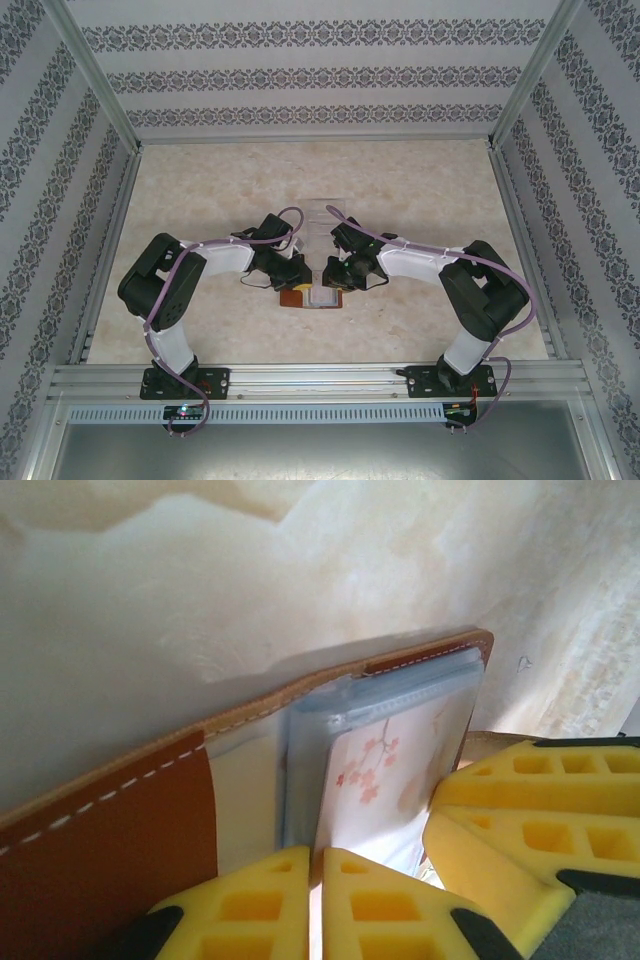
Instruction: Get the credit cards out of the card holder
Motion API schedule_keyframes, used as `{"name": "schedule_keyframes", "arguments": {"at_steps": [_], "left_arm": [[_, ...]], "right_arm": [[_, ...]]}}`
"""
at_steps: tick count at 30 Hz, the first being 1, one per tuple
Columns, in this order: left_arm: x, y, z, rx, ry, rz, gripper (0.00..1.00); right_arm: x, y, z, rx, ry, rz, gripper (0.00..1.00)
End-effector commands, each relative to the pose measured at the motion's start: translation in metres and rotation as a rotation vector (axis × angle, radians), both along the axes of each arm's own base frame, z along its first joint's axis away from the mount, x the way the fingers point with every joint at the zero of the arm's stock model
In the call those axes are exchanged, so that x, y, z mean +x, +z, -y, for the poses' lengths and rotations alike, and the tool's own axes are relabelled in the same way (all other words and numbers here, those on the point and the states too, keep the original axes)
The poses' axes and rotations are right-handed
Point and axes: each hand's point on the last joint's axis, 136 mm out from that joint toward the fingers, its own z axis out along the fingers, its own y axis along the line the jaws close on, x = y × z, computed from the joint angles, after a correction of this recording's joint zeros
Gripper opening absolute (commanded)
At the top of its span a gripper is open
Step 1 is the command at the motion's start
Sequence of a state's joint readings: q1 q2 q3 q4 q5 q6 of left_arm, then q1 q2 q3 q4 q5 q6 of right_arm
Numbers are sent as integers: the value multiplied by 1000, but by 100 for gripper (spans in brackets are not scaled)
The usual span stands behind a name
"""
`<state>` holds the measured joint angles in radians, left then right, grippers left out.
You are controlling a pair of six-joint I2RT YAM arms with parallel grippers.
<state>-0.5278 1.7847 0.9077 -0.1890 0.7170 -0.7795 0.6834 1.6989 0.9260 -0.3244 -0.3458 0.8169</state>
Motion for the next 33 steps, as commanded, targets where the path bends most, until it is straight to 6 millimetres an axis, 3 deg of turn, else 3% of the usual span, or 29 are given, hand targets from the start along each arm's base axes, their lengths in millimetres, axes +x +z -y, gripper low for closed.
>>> {"name": "schedule_keyframes", "arguments": {"at_steps": [1,10,18,33], "left_arm": [[0,-1,-9,18,25,4,9],[-1,-2,-10,22,18,-1,8],[-1,-2,-12,25,20,-3,7],[2,5,-9,0,28,8,13]], "right_arm": [[-5,-4,10,-51,-6,-3,26],[-3,-3,13,-46,-9,-5,32],[2,15,11,-15,-17,36,37],[0,-5,8,-13,-10,-7,20]]}}
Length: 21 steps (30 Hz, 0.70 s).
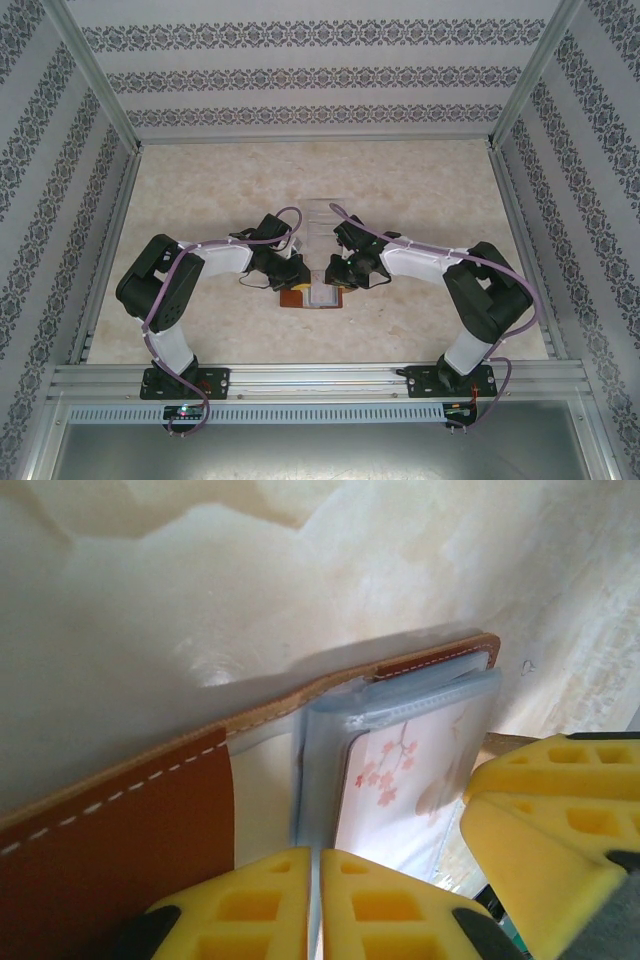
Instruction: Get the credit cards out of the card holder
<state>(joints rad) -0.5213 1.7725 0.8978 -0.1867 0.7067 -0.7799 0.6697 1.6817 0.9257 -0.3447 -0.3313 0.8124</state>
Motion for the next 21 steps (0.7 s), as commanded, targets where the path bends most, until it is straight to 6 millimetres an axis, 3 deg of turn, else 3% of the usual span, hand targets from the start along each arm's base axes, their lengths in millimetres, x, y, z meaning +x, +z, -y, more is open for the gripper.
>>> {"name": "schedule_keyframes", "arguments": {"at_steps": [1,15,21], "left_arm": [[1,5,-5,-11,18,0,14],[3,6,3,-80,40,-1,16],[5,9,-14,10,70,41,15]], "right_arm": [[-3,-9,1,0,6,-17,20],[-6,-15,0,3,9,-33,12],[-7,-16,1,-5,7,-36,10]]}}
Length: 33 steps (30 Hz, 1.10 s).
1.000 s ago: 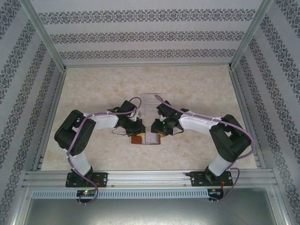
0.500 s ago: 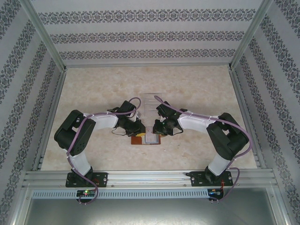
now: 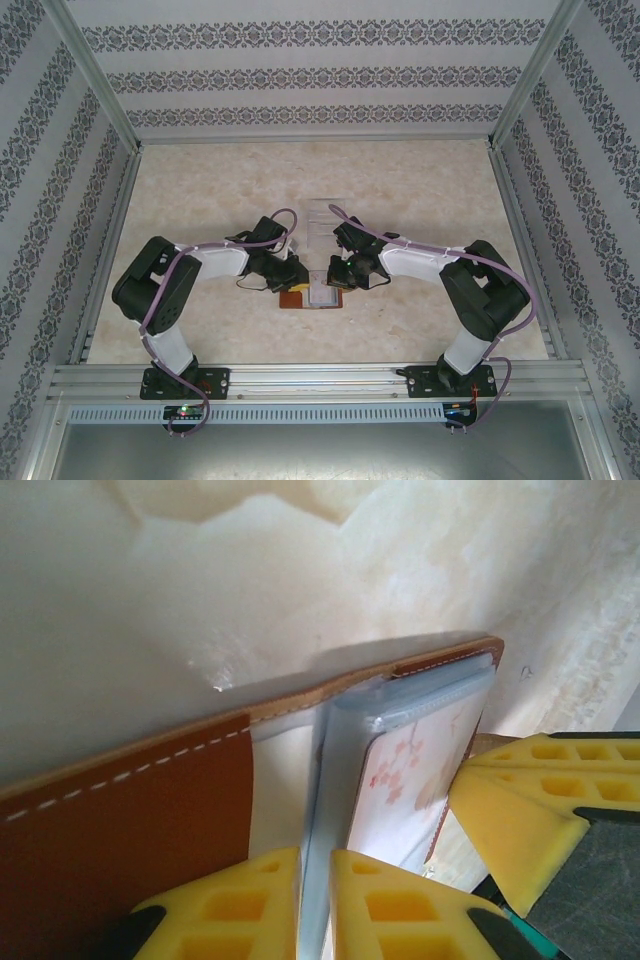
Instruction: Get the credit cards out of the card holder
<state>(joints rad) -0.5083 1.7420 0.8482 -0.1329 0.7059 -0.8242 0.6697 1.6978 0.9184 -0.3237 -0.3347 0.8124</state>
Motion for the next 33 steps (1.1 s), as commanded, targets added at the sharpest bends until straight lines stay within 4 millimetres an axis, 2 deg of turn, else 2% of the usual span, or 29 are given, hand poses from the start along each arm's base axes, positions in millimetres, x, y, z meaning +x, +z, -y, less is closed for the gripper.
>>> {"name": "schedule_keyframes", "arguments": {"at_steps": [1,6,18,28,33], "left_arm": [[6,10,-8,20,27,45,15],[9,21,2,-52,24,62,16],[4,3,6,-73,14,7,14],[0,-7,-4,-1,17,-12,14],[0,-6,-6,14,17,-5,17]], "right_arm": [[-7,-11,2,-7,6,-34,10],[-8,-11,3,-9,6,-36,9],[-7,-10,2,-6,6,-32,9],[-6,-9,2,-6,7,-33,9],[-6,-9,4,-12,2,-32,17]]}}
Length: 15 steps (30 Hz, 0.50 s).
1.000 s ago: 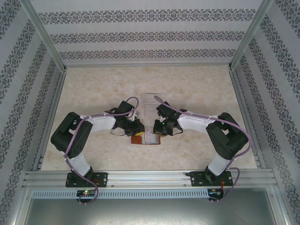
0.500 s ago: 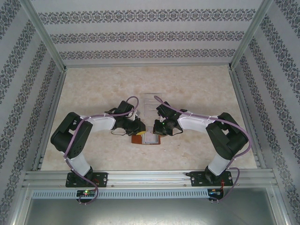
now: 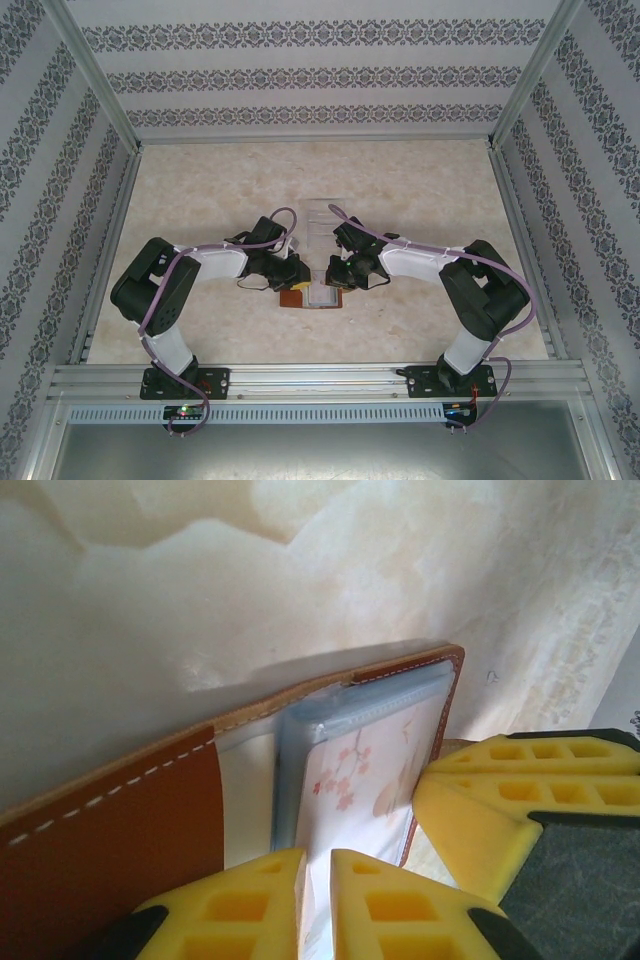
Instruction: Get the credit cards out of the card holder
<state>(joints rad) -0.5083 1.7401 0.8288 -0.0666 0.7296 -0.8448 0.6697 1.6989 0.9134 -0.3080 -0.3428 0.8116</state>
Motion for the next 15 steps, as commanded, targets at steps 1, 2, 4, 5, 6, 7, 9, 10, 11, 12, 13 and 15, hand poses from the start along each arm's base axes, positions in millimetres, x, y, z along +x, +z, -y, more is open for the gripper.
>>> {"name": "schedule_keyframes", "arguments": {"at_steps": [1,2,4,5,6,7,9,10,11,12,13,15], "left_arm": [[-2,-8,-12,59,13,-19,17],[-2,-8,-12,61,12,-20,18],[-3,-8,-13,69,8,-19,19],[-3,-7,-13,72,7,-17,19],[-3,-8,-14,77,6,-17,19],[-4,-8,-15,83,6,-16,20],[-4,-6,-16,88,5,-10,21],[-3,-4,-16,84,6,-4,21],[-1,-1,-15,74,9,6,21],[1,2,-12,58,14,14,19],[2,6,-10,39,15,22,18],[4,11,-6,9,17,29,16]], "right_arm": [[-6,-9,6,-24,-1,-34,19],[-6,-8,6,-24,-2,-31,21],[-6,-8,8,-26,-5,-33,23],[-6,-8,8,-27,-6,-32,24],[-6,-8,8,-27,-7,-30,24],[-6,-8,9,-29,-10,-30,25],[-6,-8,9,-28,-9,-31,26],[-6,-8,9,-27,-8,-31,26],[-6,-8,9,-27,-9,-31,26],[-7,-8,9,-27,-8,-31,26],[-6,-8,9,-25,-8,-31,26],[-6,-7,9,-27,-9,-27,25]]}}
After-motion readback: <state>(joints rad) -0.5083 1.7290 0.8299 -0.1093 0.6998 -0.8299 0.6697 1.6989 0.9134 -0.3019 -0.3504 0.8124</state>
